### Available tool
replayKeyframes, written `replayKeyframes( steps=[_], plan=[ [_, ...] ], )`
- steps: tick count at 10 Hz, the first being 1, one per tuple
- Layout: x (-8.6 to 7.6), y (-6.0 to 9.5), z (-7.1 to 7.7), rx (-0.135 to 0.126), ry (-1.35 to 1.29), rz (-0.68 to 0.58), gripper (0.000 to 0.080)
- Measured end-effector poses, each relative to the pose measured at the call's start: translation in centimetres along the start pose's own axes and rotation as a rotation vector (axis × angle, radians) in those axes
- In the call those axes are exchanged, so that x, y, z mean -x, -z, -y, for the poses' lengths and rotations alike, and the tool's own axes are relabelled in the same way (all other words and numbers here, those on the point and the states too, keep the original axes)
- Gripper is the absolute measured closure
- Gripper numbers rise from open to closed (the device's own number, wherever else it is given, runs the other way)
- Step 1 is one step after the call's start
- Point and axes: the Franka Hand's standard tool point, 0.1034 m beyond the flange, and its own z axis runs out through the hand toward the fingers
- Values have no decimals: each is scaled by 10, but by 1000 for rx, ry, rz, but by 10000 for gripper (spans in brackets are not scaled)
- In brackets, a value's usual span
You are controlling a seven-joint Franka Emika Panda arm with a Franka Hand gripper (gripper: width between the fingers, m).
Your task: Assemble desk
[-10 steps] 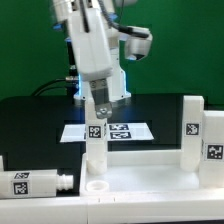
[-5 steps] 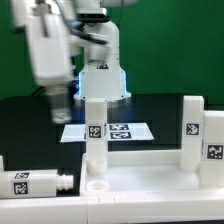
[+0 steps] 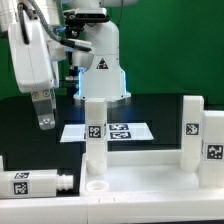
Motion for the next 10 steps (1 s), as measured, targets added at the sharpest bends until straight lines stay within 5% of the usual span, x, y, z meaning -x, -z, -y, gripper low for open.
replayKeyframes(
  steps=[2, 5, 6, 10],
  plan=[
    [-11, -11, -10, 7, 8, -7, 151],
    [-41, -52, -40, 60, -17, -51, 151],
    [-47, -66, -49, 55, -22, -84, 151],
    [-40, -94, -62, 62, -2, -135, 151]
  ],
)
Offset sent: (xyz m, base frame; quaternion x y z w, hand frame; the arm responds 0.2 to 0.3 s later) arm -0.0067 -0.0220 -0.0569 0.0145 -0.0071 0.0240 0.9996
